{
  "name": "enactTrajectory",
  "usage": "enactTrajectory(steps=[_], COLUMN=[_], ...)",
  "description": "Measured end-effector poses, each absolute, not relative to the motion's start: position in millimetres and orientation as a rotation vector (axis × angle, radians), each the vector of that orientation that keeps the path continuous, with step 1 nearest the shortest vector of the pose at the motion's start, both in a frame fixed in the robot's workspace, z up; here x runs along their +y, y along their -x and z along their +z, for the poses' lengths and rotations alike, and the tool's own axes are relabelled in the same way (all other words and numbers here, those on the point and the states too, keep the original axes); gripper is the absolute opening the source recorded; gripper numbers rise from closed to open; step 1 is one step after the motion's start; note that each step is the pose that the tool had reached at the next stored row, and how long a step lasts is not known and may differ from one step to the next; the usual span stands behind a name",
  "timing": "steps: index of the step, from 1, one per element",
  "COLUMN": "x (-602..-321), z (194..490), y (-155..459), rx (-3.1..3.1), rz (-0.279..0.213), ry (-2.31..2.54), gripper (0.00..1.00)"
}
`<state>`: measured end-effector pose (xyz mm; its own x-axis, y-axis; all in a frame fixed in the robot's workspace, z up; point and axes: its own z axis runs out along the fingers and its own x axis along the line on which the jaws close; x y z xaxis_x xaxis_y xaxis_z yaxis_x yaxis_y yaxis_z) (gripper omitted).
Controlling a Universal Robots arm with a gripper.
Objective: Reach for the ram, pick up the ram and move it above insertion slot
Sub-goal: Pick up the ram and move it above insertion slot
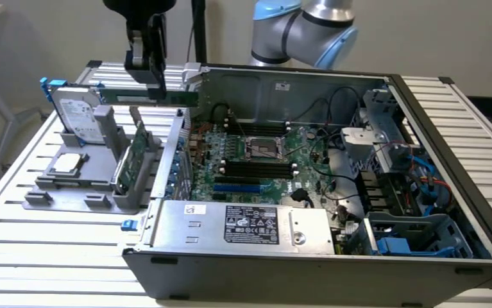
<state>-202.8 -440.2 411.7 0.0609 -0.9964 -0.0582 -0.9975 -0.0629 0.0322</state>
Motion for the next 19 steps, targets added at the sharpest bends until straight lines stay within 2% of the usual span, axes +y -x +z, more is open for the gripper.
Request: enactTrajectory(steps=[19], x=[-431.5], z=[414.4], y=[131.0], rx=[2.133], rz=[0.113], ry=[2.27], gripper=[0.13])
